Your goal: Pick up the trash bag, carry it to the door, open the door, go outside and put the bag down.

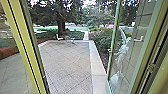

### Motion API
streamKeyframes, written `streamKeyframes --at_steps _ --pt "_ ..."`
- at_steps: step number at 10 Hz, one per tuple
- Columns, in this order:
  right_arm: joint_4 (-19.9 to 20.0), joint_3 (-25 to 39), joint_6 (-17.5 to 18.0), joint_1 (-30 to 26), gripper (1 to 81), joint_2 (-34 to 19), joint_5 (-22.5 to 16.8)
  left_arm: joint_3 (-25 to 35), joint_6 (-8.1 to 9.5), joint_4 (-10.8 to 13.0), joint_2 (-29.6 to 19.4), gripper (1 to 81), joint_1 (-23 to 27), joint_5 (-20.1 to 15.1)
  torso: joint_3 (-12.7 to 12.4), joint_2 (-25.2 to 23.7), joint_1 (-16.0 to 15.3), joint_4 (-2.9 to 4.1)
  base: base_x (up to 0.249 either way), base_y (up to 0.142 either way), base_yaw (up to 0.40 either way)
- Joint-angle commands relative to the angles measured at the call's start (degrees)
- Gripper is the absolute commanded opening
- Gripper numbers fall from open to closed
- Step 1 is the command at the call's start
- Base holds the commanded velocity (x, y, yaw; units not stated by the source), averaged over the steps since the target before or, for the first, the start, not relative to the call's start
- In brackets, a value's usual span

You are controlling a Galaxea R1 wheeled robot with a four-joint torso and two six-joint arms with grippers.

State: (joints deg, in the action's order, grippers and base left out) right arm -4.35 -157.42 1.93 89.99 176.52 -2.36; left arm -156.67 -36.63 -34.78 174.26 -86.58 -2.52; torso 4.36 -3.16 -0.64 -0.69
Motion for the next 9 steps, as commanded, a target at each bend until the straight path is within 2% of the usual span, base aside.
streamKeyframes --at_steps 1,9 --pt "-0.1 0.3 -0.1 -2.2 81.1 0.4 -3.2 0.1 -0.37 -0.1 0.0 1.0 2.5 -4.2 0.0 0.0 0.0 0.00 0.066 0.000 0.000" --pt "-0.1 0.5 -0.1 -2.1 81.1 0.4 -3.2 0.2 -0.37 -0.4 -0.1 1.0 2.6 -4.2 0.0 0.0 0.1 0.00 0.072 0.000 0.000"
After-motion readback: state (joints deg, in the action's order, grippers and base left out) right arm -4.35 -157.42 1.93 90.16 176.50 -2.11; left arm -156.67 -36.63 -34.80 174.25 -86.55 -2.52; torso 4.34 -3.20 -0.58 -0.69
